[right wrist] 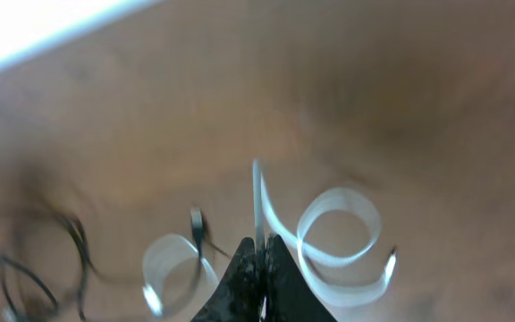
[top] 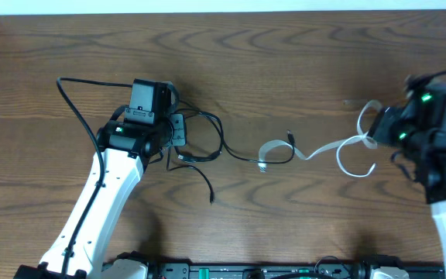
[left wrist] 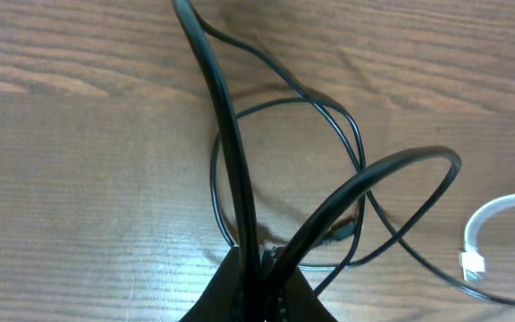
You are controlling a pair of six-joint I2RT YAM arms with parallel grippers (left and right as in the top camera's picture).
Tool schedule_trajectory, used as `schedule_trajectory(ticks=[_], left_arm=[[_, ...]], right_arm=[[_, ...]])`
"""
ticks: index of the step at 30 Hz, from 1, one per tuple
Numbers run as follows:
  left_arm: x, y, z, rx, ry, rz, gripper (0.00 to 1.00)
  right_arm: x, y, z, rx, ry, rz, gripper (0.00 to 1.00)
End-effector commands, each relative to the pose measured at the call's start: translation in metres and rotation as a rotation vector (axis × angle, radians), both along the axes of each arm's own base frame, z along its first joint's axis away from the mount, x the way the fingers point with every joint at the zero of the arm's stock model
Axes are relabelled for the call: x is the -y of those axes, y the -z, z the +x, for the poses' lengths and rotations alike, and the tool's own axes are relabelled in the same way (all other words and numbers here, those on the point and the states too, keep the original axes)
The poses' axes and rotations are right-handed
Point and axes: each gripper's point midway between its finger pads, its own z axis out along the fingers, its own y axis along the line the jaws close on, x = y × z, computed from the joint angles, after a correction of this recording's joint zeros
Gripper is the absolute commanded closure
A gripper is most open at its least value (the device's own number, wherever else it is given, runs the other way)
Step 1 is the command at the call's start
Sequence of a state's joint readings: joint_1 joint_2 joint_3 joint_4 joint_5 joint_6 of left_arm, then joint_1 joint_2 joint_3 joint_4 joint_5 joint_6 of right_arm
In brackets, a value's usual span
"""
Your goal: Untangle cables
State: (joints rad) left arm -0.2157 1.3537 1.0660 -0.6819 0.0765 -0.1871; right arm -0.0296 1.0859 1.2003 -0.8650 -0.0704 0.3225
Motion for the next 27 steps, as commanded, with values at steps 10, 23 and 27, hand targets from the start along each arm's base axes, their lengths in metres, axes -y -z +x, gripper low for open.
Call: schedule_trajectory(ticks=[10, 23, 27], left_arm=[[0.007, -0.008, -0.001, -0.001, 0.008, -0.051, 0.93], [0.007, -0.007, -0.003, -0.007, 0.009, -0.051, 0.92], [0.007, -0.007, -0.002, -0.006, 0.009, -0.050, 0.92]], right_arm=[[0.089, -0.184, -0.011, 0.420, 0.339, -0.285, 0.99], [0.027, 0.081, -0.043, -0.659, 0.013, 0.022, 0.53], [0.022, 0.133, -0.058, -0.808, 0.036, 0.060, 0.38]])
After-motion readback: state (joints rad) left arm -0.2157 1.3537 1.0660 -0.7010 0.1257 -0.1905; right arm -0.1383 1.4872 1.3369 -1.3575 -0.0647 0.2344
